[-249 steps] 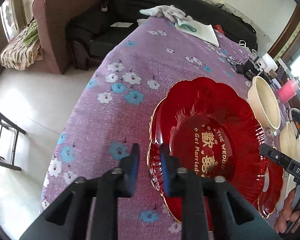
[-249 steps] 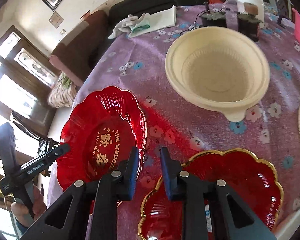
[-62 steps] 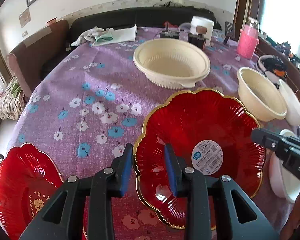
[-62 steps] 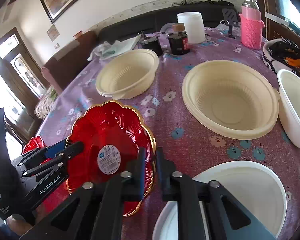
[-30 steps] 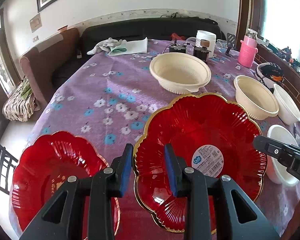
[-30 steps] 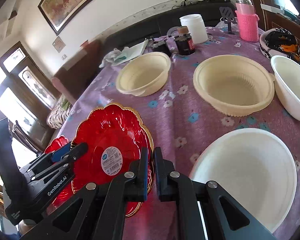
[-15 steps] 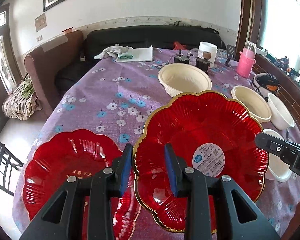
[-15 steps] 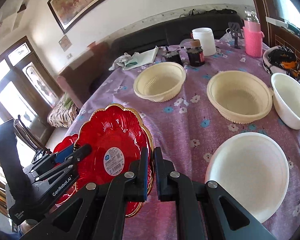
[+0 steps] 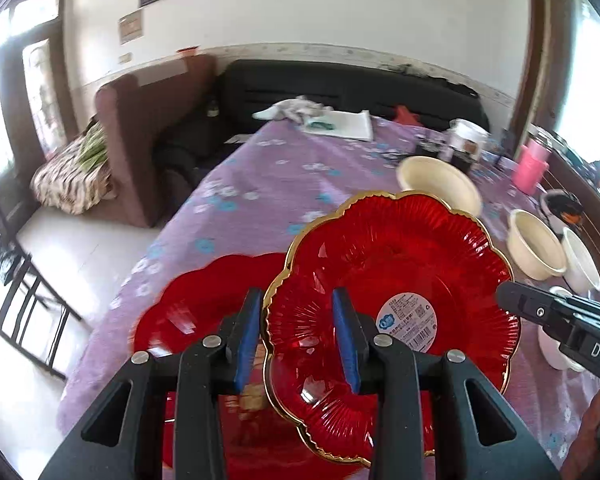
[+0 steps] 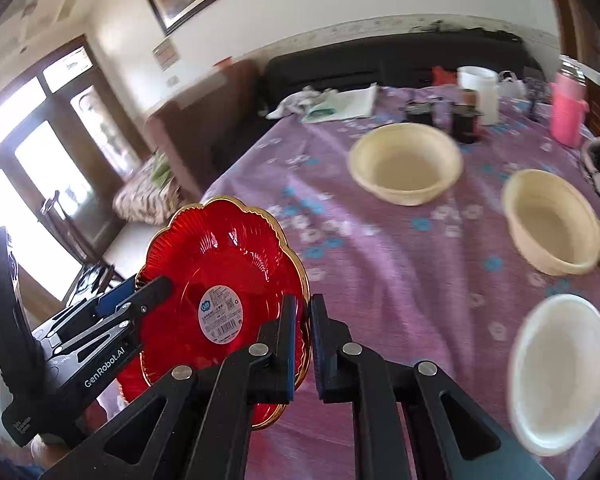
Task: Organize plates and bowls
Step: 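Lower the small red plate onto the large red plate held by the left gripper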
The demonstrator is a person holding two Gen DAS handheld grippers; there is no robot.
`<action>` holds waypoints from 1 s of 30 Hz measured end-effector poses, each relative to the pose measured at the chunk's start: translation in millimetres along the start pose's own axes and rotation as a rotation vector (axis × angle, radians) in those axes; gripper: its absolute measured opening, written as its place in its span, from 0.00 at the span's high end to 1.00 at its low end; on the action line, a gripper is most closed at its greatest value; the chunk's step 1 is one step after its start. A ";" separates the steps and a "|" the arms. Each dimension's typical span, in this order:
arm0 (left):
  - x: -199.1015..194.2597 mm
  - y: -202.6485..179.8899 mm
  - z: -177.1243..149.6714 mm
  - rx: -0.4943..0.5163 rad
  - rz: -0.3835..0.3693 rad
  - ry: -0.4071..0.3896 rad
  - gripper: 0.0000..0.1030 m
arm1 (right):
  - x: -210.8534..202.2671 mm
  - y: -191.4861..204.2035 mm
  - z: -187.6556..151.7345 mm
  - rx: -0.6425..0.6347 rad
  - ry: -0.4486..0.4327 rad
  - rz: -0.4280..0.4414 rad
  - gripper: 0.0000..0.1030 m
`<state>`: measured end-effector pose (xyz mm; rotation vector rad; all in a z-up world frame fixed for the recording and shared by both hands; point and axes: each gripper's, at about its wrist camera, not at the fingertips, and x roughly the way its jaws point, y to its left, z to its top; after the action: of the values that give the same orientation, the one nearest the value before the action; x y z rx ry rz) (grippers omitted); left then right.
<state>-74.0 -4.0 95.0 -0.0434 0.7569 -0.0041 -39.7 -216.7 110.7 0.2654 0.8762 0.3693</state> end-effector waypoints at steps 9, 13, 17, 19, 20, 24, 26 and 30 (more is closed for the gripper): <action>20.6 68.7 -20.1 -0.106 0.101 0.084 0.68 | 60.5 51.0 -8.4 -0.077 0.131 0.061 0.90; 31.2 78.4 -25.5 -0.120 0.116 0.116 0.68 | 89.5 54.8 -15.2 -0.070 0.203 0.070 0.90; 37.4 80.4 -27.9 -0.125 0.114 0.130 0.65 | 103.2 55.4 -20.4 -0.064 0.232 0.065 0.90; 40.0 80.7 -29.3 -0.127 0.115 0.138 0.65 | 105.6 56.8 -21.4 -0.074 0.232 0.056 0.89; 42.3 80.8 -29.2 -0.127 0.113 0.140 0.64 | 106.5 57.0 -21.7 -0.076 0.233 0.054 0.89; 43.1 77.9 -28.4 -0.120 0.102 0.132 0.58 | 108.9 60.2 -23.8 -0.088 0.225 0.036 0.89; 44.2 75.5 -28.7 -0.113 0.093 0.131 0.49 | 109.2 61.7 -23.9 -0.092 0.223 0.032 0.86; 44.4 70.4 -29.4 -0.094 0.085 0.130 0.39 | 107.7 65.1 -24.3 -0.103 0.226 0.048 0.77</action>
<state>-62.7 64.4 40.2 -0.1007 0.8884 0.1106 -9.3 -110.8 45.1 0.1514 1.0704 0.4942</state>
